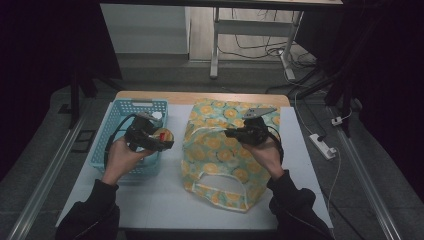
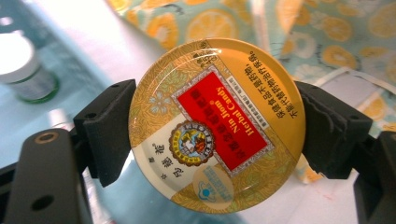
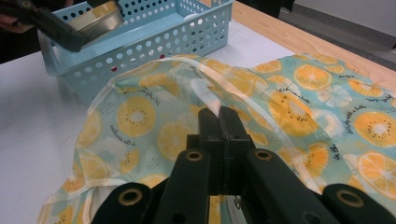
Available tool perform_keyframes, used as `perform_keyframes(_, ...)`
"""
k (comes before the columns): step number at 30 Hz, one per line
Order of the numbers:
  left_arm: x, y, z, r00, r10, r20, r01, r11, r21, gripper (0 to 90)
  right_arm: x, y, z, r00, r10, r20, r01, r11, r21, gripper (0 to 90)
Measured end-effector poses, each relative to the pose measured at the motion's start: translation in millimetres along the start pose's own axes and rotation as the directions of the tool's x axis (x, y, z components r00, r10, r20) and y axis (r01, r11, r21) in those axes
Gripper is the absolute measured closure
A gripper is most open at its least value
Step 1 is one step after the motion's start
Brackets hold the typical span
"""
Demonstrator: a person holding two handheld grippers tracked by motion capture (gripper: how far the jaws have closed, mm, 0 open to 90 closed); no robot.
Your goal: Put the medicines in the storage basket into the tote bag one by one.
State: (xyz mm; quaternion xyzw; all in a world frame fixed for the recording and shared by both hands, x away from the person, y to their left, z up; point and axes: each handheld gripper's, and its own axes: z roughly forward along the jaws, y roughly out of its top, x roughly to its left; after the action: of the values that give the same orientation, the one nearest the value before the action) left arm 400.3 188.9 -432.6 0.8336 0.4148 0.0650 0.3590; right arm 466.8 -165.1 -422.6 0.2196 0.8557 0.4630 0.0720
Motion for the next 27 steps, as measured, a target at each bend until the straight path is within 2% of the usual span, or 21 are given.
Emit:
perform_keyframes(10,-23.7,11.4,16.2,0.9959,0.060,0.068,-0.061,0.9981,0.012,20.4,0.0,0.3,-0.3,1.0000,0.001,0.000,-0.001,1.000,-0.005,90.0)
perform_keyframes(14,-32.5,16.7,22.8,0.9917,0.081,0.100,-0.082,0.9965,0.011,20.4,0.2,0.7,-1.0,1.0000,0.000,0.003,0.000,1.000,-0.007,90.0)
perform_keyframes(27,-53.3,29.5,46.7,0.9800,0.122,0.157,-0.127,0.9916,0.023,20.4,0.2,1.0,-1.1,1.0000,0.001,-0.002,-0.001,1.000,-0.008,90.0)
